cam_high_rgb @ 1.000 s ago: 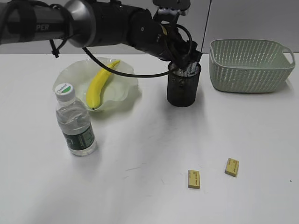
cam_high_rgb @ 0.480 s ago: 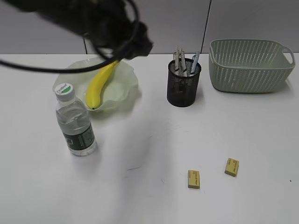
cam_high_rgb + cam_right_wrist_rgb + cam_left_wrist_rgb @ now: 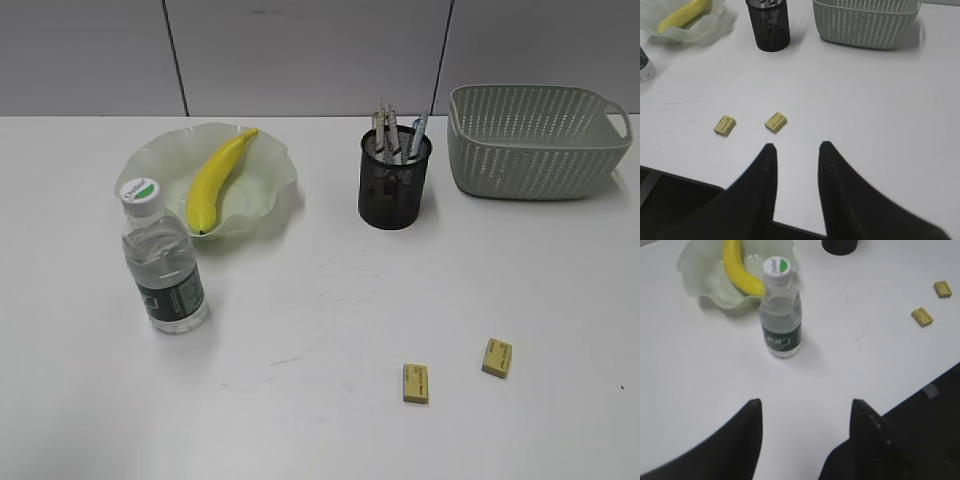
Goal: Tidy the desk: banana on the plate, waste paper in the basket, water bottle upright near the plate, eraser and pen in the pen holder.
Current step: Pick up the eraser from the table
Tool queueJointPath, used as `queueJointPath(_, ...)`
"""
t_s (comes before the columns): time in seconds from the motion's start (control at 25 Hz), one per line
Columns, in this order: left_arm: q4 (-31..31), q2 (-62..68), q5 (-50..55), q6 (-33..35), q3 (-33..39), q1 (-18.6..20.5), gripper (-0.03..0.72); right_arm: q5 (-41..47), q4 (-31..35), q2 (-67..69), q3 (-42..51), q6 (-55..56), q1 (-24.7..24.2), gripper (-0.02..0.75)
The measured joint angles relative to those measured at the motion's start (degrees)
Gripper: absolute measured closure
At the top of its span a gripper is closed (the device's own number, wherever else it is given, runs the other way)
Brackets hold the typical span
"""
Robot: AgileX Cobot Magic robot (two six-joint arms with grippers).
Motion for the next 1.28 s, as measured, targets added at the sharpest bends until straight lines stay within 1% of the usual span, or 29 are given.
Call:
queueJointPath(0.2, 3.7, -16.7, 10.7, -3.2, 2.6, 0.0, 0.272, 0.0, 0.0, 0.0, 0.0, 0.0, 0.0, 0.502)
queueJointPath(0.32, 5.4, -22.6, 11.5, -5.7, 3.4, 0.0, 0.274, 0.0, -0.1, 0.0, 0.0, 0.0, 0.0, 0.502)
queueJointPath(0.44, 7.0, -24.4, 11.8, -6.6, 3.5, 0.1, 0.288, 0.0, 0.0, 0.0, 0.0, 0.0, 0.0, 0.502)
queueJointPath(0.64, 7.3, -24.6, 11.8, -6.9, 3.7, 0.1, 0.314, 0.0, 0.0, 0.4, -0.1, 0.0, 0.0, 0.502)
queueJointPath(0.8, 7.2, -24.8, 11.8, -7.0, 3.8, 0.8, 0.315, -1.2, 0.1, 6.7, -1.6, 0.0, 0.0, 0.502)
queueJointPath(0.84, 7.2, -24.9, 11.8, -7.0, 3.8, 1.6, 0.315, -2.1, 0.0, 10.2, -2.0, 0.0, 0.0, 0.502)
queueJointPath(0.92, 7.2, -25.2, 11.8, -7.1, 3.8, 5.1, 0.317, -4.3, -0.5, 18.2, -2.5, 0.3, 0.0, 0.502)
queueJointPath(1.0, 7.2, -26.5, 11.8, -7.1, 3.8, 10.1, 0.318, -7.6, -0.6, 29.0, -2.7, 1.6, 0.0, 0.5)
queueJointPath(1.08, 7.2, -28.0, 11.8, -7.1, 3.8, 14.7, 0.319, -13.0, -0.4, 39.8, -2.7, 3.3, 0.0, 0.476)
queueJointPath(1.16, 7.3, -28.9, 11.8, -7.1, 3.8, 20.1, 0.319, -19.0, 0.5, 52.2, -3.0, 4.6, 0.0, 0.407)
queueJointPath(1.2, 7.3, -29.0, 11.8, -7.1, 3.8, 22.4, 0.32, -22.0, 1.5, 56.8, -3.3, 5.3, 0.0, 0.351)
queueJointPath(1.28, 7.3, -29.0, 11.8, -7.1, 3.8, 25.1, 0.32, -26.1, 2.7, 67.2, -4.5, 8.5, 0.0, 0.247)
